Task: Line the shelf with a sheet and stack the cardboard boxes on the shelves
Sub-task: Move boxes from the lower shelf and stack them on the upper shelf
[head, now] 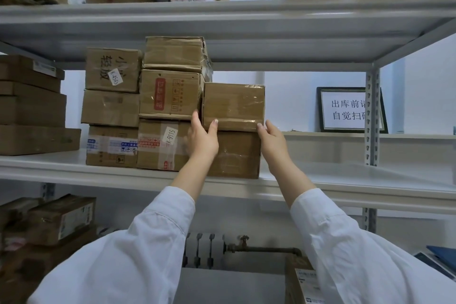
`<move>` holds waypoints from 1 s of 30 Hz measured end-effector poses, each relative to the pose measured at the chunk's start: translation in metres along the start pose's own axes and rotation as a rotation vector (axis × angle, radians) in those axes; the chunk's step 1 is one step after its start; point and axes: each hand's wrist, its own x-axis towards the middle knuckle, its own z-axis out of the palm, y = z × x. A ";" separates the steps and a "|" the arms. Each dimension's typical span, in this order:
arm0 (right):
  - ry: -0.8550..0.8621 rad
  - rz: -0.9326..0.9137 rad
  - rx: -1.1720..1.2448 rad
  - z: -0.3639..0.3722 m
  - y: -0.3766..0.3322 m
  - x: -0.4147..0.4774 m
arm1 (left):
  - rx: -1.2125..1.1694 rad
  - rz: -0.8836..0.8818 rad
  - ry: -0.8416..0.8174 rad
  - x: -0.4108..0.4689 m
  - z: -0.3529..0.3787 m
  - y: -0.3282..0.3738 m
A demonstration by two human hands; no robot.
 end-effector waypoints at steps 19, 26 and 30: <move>0.084 0.041 0.033 -0.002 0.001 -0.027 | -0.020 -0.099 0.147 -0.022 -0.010 -0.006; 0.155 0.094 -0.020 -0.019 0.018 -0.070 | -0.271 -0.191 0.088 -0.063 0.004 -0.026; 0.093 0.169 -0.064 -0.030 0.027 -0.095 | -0.390 -0.294 0.039 -0.088 0.006 -0.026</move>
